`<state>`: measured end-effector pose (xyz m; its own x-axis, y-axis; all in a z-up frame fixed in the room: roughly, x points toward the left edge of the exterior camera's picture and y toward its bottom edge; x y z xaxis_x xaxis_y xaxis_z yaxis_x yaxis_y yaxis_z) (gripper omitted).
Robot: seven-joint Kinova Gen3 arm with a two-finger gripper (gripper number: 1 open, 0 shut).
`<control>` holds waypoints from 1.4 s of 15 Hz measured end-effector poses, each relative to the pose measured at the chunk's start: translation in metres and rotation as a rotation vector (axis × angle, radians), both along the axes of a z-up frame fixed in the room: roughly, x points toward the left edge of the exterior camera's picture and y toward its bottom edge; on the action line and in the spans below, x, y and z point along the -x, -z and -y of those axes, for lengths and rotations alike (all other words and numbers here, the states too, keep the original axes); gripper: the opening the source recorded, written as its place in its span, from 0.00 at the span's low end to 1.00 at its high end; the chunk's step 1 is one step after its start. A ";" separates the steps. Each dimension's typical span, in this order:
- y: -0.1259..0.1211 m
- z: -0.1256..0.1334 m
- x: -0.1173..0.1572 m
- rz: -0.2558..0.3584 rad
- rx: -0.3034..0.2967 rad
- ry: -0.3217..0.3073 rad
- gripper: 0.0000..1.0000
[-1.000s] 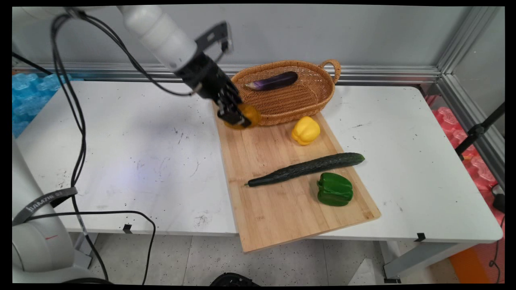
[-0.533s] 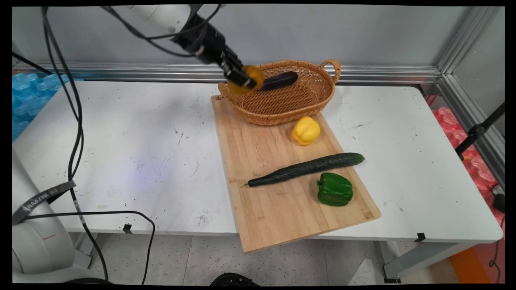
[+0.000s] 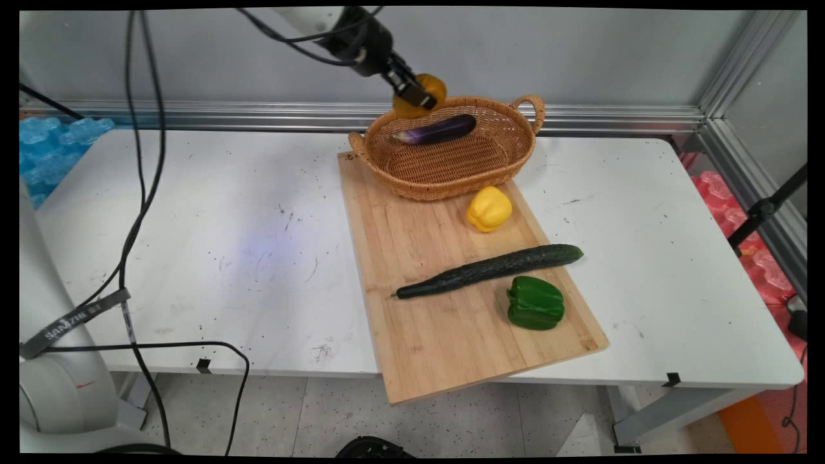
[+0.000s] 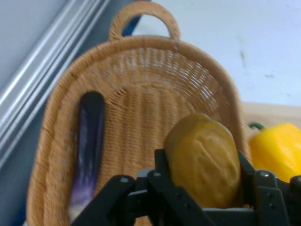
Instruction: Place the picked object in the vegetable basket
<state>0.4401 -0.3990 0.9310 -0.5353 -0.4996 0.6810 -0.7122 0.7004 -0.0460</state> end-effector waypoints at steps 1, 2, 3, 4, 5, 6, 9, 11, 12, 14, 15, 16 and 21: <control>0.003 0.009 0.003 0.001 0.004 -0.006 0.00; 0.007 0.018 0.006 0.003 0.007 -0.010 0.00; 0.011 0.028 0.010 0.004 0.010 -0.017 0.00; 0.016 0.038 0.015 0.006 0.012 -0.022 0.00; 0.022 0.050 0.021 0.009 0.013 -0.027 0.00; 0.029 0.061 0.027 0.012 0.011 -0.030 0.00; 0.050 0.091 0.044 0.023 0.001 -0.035 0.00; 0.062 0.107 0.053 0.032 -0.008 -0.036 0.00; 0.071 0.118 0.060 0.038 -0.016 -0.037 0.00; 0.083 0.133 0.068 0.046 -0.028 -0.041 0.00; 0.091 0.142 0.074 0.051 -0.036 -0.043 0.00; 0.097 0.149 0.077 0.055 -0.044 -0.043 0.00; 0.125 0.174 0.094 0.083 -0.089 -0.038 0.00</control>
